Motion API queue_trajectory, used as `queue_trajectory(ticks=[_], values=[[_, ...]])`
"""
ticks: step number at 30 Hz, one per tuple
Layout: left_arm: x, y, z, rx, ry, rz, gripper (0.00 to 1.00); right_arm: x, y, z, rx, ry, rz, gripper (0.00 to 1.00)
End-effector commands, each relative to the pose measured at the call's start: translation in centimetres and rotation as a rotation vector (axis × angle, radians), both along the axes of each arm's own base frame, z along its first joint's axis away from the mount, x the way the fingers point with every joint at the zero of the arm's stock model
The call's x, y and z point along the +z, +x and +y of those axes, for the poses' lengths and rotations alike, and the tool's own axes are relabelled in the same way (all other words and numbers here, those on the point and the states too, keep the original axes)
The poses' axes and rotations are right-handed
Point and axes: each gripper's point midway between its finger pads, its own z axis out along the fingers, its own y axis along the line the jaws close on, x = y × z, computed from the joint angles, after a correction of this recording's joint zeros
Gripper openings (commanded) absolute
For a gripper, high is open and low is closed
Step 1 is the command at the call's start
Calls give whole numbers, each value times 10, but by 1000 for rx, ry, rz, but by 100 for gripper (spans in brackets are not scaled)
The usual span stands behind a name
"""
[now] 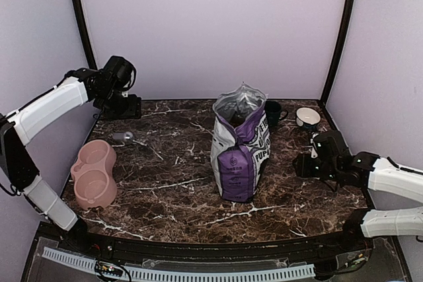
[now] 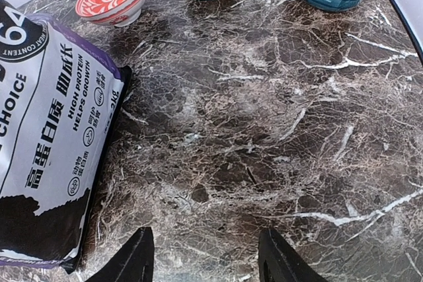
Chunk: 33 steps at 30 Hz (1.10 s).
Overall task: Serve the pet food
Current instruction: Pick up the spatula from the center of the board.
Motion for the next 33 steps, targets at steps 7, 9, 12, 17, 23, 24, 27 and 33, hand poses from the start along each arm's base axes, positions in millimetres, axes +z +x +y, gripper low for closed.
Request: queue_trajectory(ticks=[7,9,12,17,23,24,27,33], values=[[-91,35,19,238,-196,103,67,0,6,5,3,41,-20,56],[-108,46,21,276,-229,124,66,-3,6,5,5,40,-14,56],[-136,59,22,333,-264,172,63,-6,5,4,3,34,-11,56],[-165,66,30,427,-248,208,62,-12,1,4,10,42,-2,57],[-181,76,44,496,-252,184,63,-21,-3,10,36,73,17,57],[-183,77,45,502,-256,183,63,-23,-3,10,38,73,20,57],[-189,80,46,510,-255,185,63,-26,-3,11,45,67,25,57],[-204,86,44,500,-245,209,60,-30,-2,13,59,53,32,57]])
